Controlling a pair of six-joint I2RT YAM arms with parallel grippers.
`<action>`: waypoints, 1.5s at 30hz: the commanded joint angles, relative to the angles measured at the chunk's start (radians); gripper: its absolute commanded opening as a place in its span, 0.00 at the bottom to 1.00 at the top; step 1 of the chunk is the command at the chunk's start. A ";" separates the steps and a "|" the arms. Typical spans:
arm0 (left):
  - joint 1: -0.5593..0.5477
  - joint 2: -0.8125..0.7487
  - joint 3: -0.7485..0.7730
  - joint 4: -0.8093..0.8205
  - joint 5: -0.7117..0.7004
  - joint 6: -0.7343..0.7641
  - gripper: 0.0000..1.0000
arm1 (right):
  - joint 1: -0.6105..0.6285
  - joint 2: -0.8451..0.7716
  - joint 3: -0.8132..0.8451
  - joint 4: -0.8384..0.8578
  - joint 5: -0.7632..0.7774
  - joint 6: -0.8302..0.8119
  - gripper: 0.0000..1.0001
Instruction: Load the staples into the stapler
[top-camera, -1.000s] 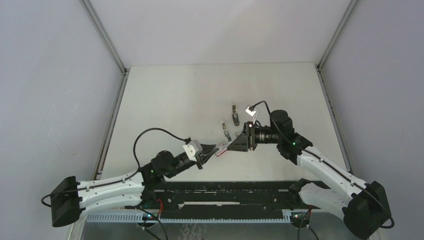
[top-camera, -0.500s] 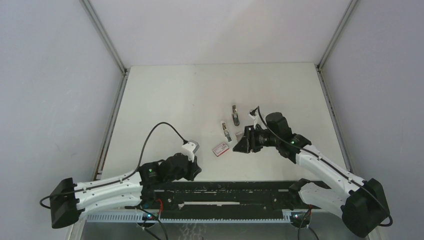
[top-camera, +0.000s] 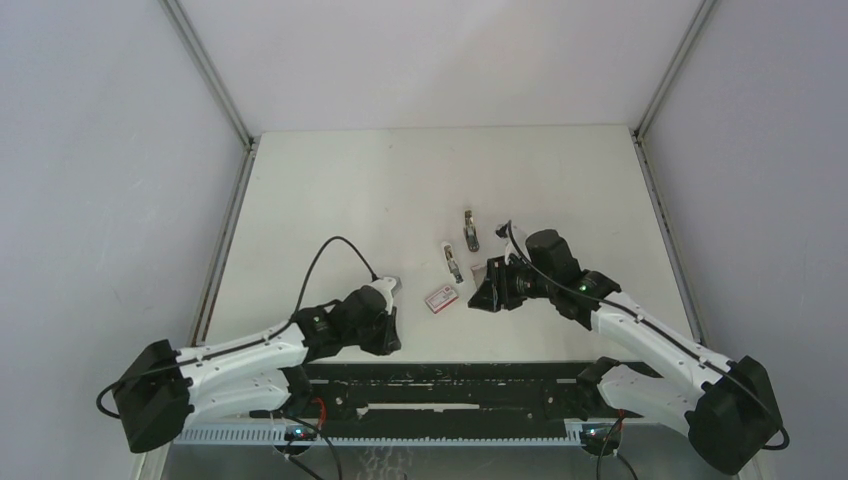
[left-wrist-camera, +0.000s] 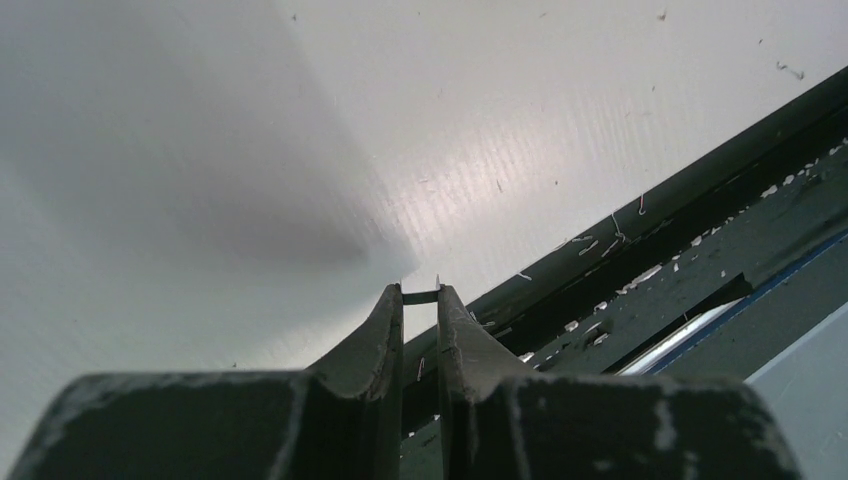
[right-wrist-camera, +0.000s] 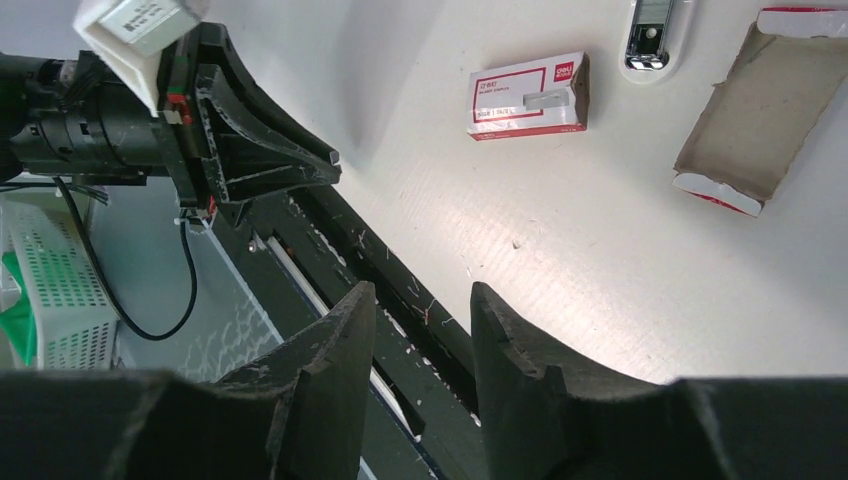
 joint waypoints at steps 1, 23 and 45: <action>0.012 0.061 0.093 0.001 0.065 0.037 0.16 | 0.013 -0.034 -0.008 0.018 0.021 -0.026 0.39; 0.074 0.195 0.122 0.009 0.066 0.125 0.31 | 0.026 -0.045 -0.033 0.028 0.020 -0.026 0.39; 0.074 0.191 0.099 0.067 0.199 0.093 0.51 | 0.034 -0.049 -0.032 0.028 0.037 -0.012 0.39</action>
